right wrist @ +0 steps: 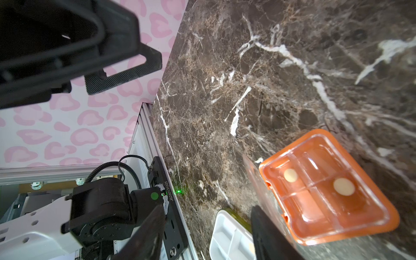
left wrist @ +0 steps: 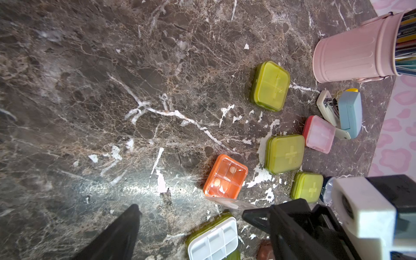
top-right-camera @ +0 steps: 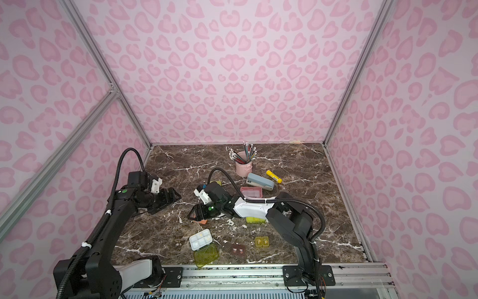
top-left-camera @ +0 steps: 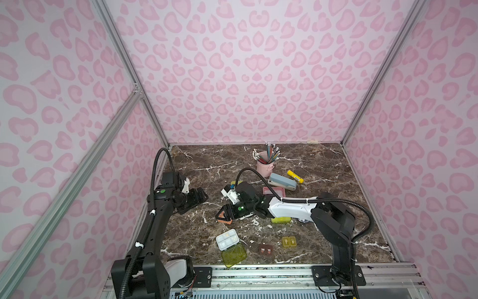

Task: Close pillboxes
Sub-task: Close the lid on the pillbox.

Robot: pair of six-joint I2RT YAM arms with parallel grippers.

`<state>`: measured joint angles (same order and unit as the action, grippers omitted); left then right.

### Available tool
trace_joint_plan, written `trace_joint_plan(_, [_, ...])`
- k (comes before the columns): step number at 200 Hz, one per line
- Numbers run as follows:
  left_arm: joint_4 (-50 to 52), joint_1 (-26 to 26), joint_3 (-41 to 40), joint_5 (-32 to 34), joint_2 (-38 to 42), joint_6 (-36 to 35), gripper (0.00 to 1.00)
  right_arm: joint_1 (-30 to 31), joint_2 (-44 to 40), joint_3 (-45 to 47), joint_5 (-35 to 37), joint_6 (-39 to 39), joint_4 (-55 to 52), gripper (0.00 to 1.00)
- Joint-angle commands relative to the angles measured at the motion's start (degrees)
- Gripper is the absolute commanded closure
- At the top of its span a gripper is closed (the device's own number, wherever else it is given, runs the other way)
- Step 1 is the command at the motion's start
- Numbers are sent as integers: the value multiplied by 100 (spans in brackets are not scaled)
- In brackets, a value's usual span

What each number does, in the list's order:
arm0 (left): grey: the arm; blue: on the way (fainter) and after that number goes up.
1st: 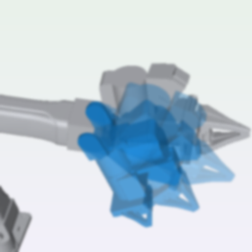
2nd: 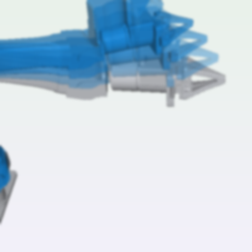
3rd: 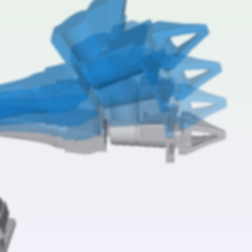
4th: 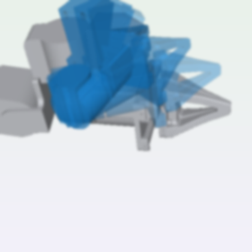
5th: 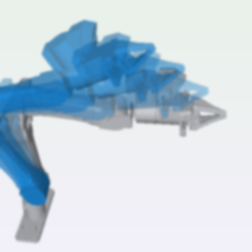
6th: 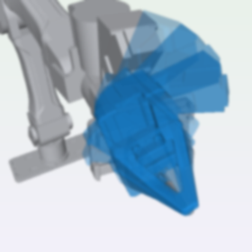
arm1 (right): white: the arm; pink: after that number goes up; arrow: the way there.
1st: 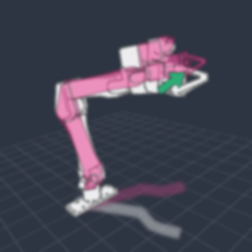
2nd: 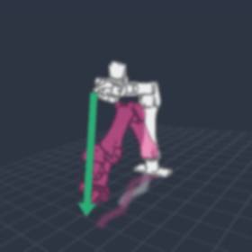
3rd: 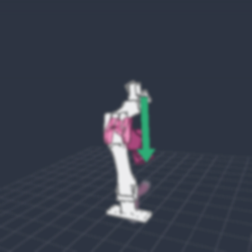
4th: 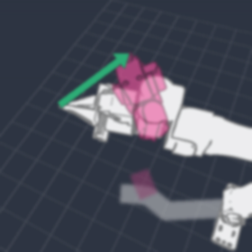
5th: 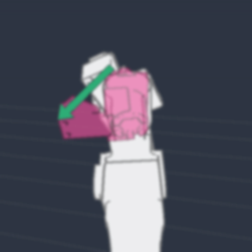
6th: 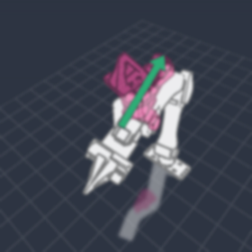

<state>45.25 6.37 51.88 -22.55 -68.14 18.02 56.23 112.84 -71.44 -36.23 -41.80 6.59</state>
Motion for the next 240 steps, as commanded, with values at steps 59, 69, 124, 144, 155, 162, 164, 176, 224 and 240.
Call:
trace_joint_plan(59, [-30, 3, -27, -83, -36, -25, 10, -74, 133, 151, -51, -73, 299, 37])
trace_joint_plan(69, [-26, 0, -21, -92, -41, -26, 10, -69, 133, 164, -57, -65, 308, 37])
trace_joint_plan(124, [-112, 7, -72, -425, -112, -69, 9, -81, 39, 191, -25, -67, 311, 37])
trace_joint_plan(144, [-270, 6, -135, -792, -135, -96, 9, -79, 2, 239, 1, -61, 318, 37])
trace_joint_plan(155, [-321, 4, -160, -909, -231, -97, 8, -86, -1, 274, -1, -76, 359, 38])
trace_joint_plan(162, [-336, 5, -164, -1009, -332, -96, 8, -86, 1, 291, -15, -82, 391, 39])
trace_joint_plan(164, [-345, 5, -166, -1053, -360, -97, 8, -88, 1, 296, -16, -87, 399, 39])
trace_joint_plan(176, [-428, 4, -160, -1276, -582, -97, 9, -90, -3, 312, -16, -91, 451, 40])
trace_joint_plan(224, [-918, -13, -3, -2121, -1616, 202, 24, -95, 9, 345, -48, -146, 670, 45])
trace_joint_plan(240, [-1041, -88, 166, -2166, -1976, 297, 32, -104, 23, 391, -86, -188, 777, 47])
